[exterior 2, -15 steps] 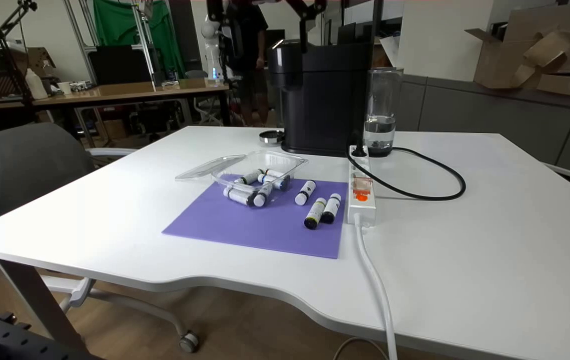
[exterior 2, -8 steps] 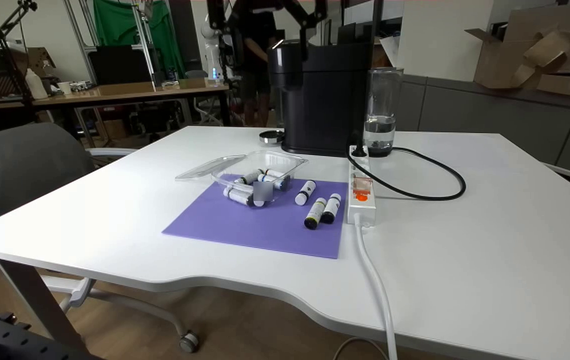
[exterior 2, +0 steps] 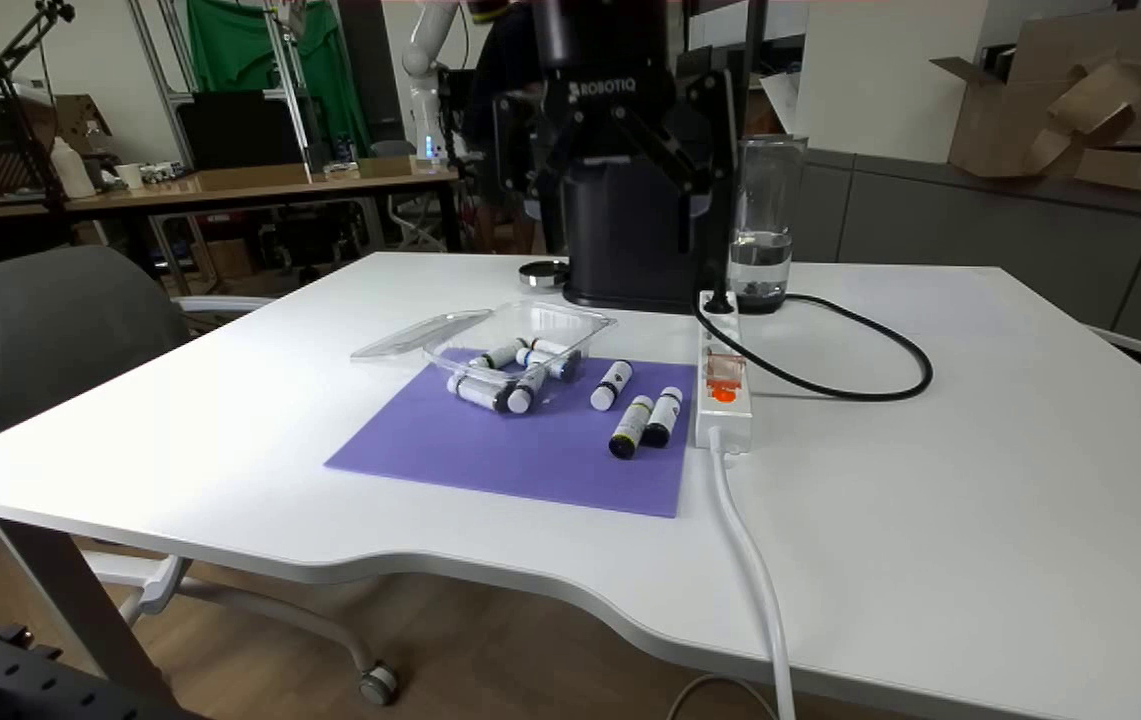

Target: Pick up one bottle from the table and place it inside the container on the left

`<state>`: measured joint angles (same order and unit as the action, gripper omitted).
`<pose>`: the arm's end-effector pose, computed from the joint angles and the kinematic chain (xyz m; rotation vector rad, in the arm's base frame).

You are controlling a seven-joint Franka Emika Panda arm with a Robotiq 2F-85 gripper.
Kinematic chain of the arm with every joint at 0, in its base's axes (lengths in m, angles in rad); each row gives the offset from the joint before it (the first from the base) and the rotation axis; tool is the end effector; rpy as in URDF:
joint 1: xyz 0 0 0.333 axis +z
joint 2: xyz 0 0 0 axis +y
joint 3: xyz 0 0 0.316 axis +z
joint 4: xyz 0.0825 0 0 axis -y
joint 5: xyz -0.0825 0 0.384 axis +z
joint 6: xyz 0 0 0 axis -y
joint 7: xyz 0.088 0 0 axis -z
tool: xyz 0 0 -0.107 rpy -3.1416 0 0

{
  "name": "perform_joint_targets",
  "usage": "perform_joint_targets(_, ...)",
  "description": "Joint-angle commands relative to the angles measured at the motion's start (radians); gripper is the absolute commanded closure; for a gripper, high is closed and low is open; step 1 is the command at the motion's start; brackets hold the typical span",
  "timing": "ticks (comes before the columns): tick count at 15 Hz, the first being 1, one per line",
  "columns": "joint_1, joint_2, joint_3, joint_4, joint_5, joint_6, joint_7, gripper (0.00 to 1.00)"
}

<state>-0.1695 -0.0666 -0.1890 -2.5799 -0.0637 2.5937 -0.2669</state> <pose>0.4220 -0.1561 0.2915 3.0930 -0.0597 0.1062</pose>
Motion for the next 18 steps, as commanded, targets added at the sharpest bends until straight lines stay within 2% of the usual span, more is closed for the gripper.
perform_joint_targets(1, -0.03, 0.109, -0.014, 0.005, -0.089, 0.097, 0.082, 0.0)
perform_joint_targets(4, -0.035, 0.199, -0.025, 0.018, -0.108, 0.144, 0.103, 0.0)
perform_joint_targets(6, -0.037, 0.252, -0.015, 0.023, -0.067, 0.166, 0.073, 0.0)
perform_joint_targets(12, -0.051, 0.338, 0.046, 0.053, 0.01, 0.225, 0.017, 0.0)
perform_joint_targets(18, -0.092, 0.405, 0.117, 0.134, 0.096, 0.208, -0.058, 0.0)
